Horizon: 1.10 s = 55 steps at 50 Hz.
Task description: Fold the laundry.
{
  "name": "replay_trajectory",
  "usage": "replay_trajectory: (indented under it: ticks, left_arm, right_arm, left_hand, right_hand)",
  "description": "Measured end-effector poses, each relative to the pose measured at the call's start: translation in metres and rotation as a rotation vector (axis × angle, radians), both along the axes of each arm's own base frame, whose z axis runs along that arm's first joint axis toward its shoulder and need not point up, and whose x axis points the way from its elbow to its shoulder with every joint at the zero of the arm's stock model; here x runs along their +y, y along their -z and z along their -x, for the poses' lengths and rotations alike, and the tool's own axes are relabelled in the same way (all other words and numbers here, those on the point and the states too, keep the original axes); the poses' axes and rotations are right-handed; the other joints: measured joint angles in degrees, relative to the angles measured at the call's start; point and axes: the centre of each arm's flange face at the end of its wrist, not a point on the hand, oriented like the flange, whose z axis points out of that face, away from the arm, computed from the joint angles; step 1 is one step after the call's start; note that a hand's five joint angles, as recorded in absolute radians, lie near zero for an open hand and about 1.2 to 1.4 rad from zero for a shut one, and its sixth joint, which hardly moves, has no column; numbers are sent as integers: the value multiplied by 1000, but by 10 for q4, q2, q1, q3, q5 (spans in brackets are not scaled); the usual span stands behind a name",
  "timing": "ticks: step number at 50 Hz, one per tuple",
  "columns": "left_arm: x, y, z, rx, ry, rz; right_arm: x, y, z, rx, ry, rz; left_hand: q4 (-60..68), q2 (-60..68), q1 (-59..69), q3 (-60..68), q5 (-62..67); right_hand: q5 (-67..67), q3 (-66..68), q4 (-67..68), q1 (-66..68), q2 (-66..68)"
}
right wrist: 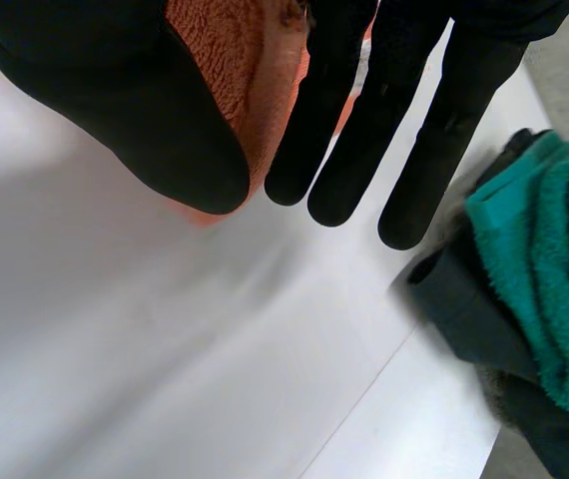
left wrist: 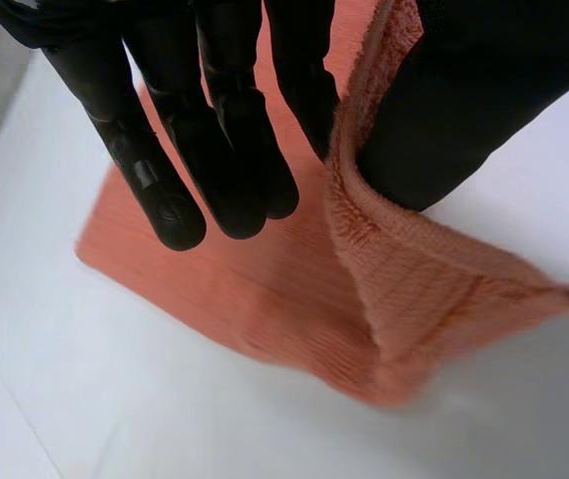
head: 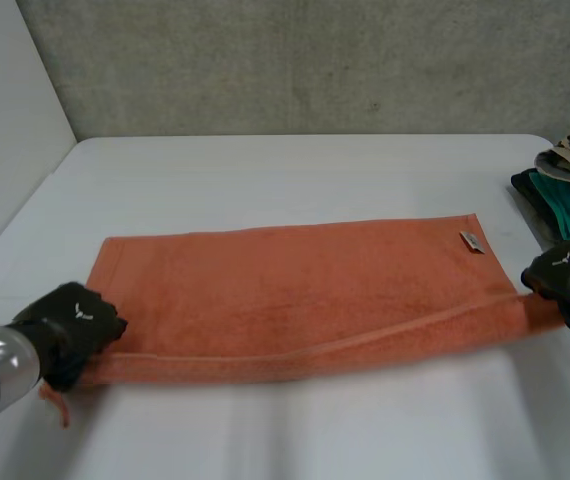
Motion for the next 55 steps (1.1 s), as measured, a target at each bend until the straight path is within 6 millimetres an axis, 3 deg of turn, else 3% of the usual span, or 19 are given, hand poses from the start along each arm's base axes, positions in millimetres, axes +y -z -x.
replay_trajectory:
  ticks: [5,7,15,20,25,30,31,33,34,35,36,40,49,55]
  left_arm:
    - [-28,3,20,29,48,106]
    - [-59,6,35,55,61,188]
    - [-140,27,62,67,-6,333]
    - [-169,35,67,60,-52,394]
    - [-185,40,73,74,-61,460]
    - [-195,43,80,98,-57,535]
    - [-196,43,81,101,-55,546]
    - [-197,45,84,112,-49,571]
    - [-197,45,85,114,-47,576]
    - [-196,46,88,119,-42,583]
    - [-195,46,89,122,-39,587]
    - [-189,49,98,137,-18,596]
    - [-161,28,105,173,5,594]
    - [-135,10,90,203,-16,562]
  right_arm:
    - [-22,8,-8,-92,38,54]
    - [-40,15,-18,-149,49,90]
    - [-93,31,-38,-235,83,220]
    - [-117,37,-45,-245,96,293]
    - [-138,45,-54,-240,104,345]
    - [-153,53,-60,-236,113,380]
    - [-155,54,-61,-234,117,386]
    - [-158,57,-63,-229,127,397]
    - [-158,58,-64,-226,132,400]
    - [-158,58,-66,-223,139,404]
    - [-158,58,-67,-221,144,406]
    - [-152,50,-70,-218,158,415]
    - [-112,-7,-68,-297,126,425]
    - [-79,-11,-58,-359,51,331]
  left_hand:
    - [0,0,0,0,0]
    - [0,0,0,0,0]
    - [0,0,0,0,0]
    - [0,0,0,0,0]
    - [0,0,0,0,0]
    - [0,0,0,0,0]
    - [-72,-83,-82,-83,-70]
    - [-317,-315,-363,-310,-311]
    - [-317,-315,-363,-310,-311]
    - [-489,-492,-523,-478,-472]
    - [-530,-525,-548,-519,-506]
    - [-573,-570,-556,-564,-538]
    - [-573,-570,-556,-564,-538]
    - [-573,-570,-556,-564,-538]
  right_hand:
    - [0,0,0,0,0]
    - [0,0,0,0,0]
    - [0,0,0,0,0]
    - [0,0,0,0,0]
    - [0,0,0,0,0]
    - [-48,-48,-48,-45,-47]
    - [-127,-126,-126,-133,-127]
    - [-365,-353,-354,-356,-365]
    - [-412,-397,-398,-399,-411]
    - [-495,-482,-485,-472,-491]
    - [-513,-502,-506,-491,-514]
    - [-560,-562,-566,-514,-553]
    - [-560,-562,-567,-514,-553]
    - [-559,-560,-565,-513,-551]
